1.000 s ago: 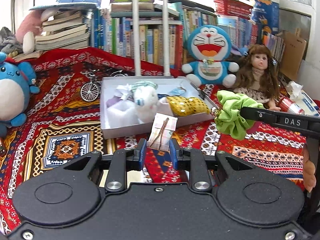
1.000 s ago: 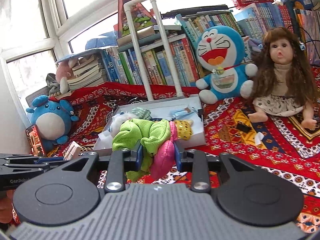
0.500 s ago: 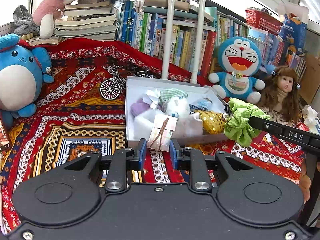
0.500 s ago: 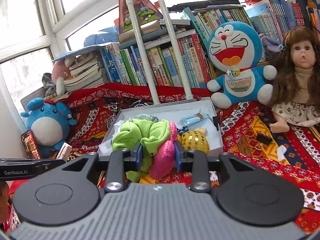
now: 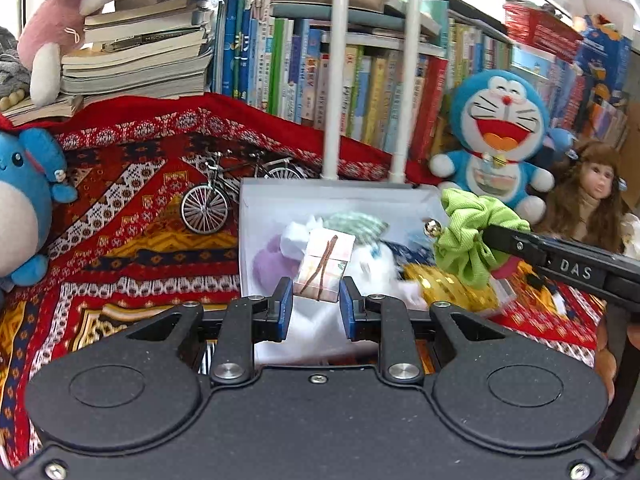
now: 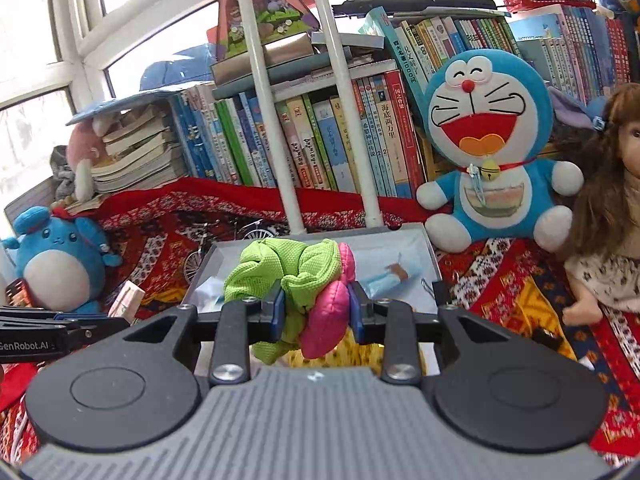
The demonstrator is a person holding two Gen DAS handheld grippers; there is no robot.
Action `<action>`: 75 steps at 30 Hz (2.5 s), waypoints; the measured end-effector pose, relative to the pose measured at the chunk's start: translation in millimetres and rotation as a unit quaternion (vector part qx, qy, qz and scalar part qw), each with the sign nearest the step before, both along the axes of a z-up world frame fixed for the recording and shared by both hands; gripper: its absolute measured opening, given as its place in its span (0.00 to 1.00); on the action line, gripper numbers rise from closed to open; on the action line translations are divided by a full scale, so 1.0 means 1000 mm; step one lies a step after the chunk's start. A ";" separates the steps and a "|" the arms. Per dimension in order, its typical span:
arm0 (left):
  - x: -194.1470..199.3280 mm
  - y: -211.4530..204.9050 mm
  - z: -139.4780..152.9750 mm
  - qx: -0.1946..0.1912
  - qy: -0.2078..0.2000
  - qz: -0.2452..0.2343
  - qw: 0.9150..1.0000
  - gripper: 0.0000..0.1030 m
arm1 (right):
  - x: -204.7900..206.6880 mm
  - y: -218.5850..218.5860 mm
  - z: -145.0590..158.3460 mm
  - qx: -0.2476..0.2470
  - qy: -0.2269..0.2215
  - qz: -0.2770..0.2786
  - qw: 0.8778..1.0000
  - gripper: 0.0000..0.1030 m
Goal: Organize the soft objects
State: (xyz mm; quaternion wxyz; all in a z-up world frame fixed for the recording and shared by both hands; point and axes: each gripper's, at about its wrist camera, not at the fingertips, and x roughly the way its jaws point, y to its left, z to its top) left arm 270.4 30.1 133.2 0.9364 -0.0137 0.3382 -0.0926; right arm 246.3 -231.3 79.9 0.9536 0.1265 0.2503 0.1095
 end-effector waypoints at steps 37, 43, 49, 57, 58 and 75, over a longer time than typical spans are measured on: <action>0.085 -0.015 -0.038 0.029 0.034 0.002 0.999 0.47 | 0.056 0.025 -0.034 0.003 0.033 -0.008 0.999 0.63; 0.066 -0.014 -0.027 0.036 0.018 0.000 0.999 0.55 | 0.041 0.027 -0.018 -0.003 0.012 -0.005 1.000 0.67; 0.036 -0.011 -0.011 0.033 -0.010 -0.008 0.999 0.71 | 0.020 0.030 -0.002 -0.020 -0.015 -0.004 1.000 0.76; -0.014 -0.012 0.011 0.039 -0.058 -0.022 0.997 0.78 | -0.012 0.027 0.016 -0.038 -0.042 -0.004 0.998 0.87; -0.020 -0.011 0.013 0.037 -0.063 -0.024 0.997 0.78 | -0.016 0.026 0.018 -0.039 -0.045 -0.003 0.998 0.88; -0.120 0.010 0.024 -0.010 -0.090 -0.009 0.996 0.85 | -0.100 0.015 0.045 -0.045 -0.111 0.030 0.992 1.00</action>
